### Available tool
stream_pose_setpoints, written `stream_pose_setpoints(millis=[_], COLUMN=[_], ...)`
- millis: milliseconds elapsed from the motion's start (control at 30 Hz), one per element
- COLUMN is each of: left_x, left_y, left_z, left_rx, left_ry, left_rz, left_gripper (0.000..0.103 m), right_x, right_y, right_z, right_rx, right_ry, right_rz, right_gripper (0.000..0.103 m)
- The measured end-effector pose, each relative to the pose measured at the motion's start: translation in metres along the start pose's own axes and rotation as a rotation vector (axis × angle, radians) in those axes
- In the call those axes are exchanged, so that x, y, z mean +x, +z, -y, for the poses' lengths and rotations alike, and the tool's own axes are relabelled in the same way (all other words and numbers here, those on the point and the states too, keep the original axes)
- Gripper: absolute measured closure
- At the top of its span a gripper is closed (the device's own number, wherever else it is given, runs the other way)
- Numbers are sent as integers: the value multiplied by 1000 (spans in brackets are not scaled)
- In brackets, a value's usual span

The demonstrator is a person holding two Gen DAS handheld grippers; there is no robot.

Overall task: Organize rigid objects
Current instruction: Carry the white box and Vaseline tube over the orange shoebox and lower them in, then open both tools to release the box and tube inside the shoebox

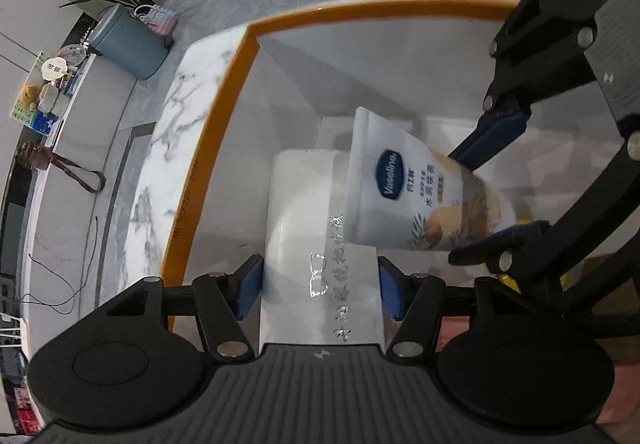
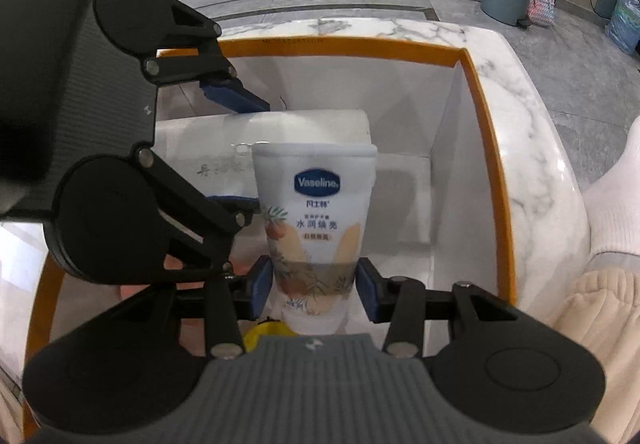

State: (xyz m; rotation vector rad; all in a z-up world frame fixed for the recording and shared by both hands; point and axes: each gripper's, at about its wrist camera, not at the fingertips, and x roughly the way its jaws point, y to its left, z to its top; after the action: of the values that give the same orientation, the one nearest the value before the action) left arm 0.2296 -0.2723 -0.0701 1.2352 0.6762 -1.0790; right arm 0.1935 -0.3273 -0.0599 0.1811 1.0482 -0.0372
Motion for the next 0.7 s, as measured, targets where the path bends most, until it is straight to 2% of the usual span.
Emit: stream_pose_setpoints(millis=[133,200,333,533,700], left_x=[2,1,-3,-17,-33], left_y=[-4,-6,-7,-11,-15], left_z=[5,6,10,10,4], left_rx=[-12,-26,-31,-54,-90], left_ry=[21,40,77,112,123], left_rz=[3,-1,2,51,95], left_gripper=[33,27,25,24,23], right_x=[8,10,12,11,6], right_y=[1,2,2,-2,-3], right_z=[0,0,-2,-9,-13], right_rx=[20,23,30,30,43], right_ry=[-3,-9,-22,-54,-48], right_rz=[-31,-36,-38,-33,-21], right_gripper=[57,57,57,56,54])
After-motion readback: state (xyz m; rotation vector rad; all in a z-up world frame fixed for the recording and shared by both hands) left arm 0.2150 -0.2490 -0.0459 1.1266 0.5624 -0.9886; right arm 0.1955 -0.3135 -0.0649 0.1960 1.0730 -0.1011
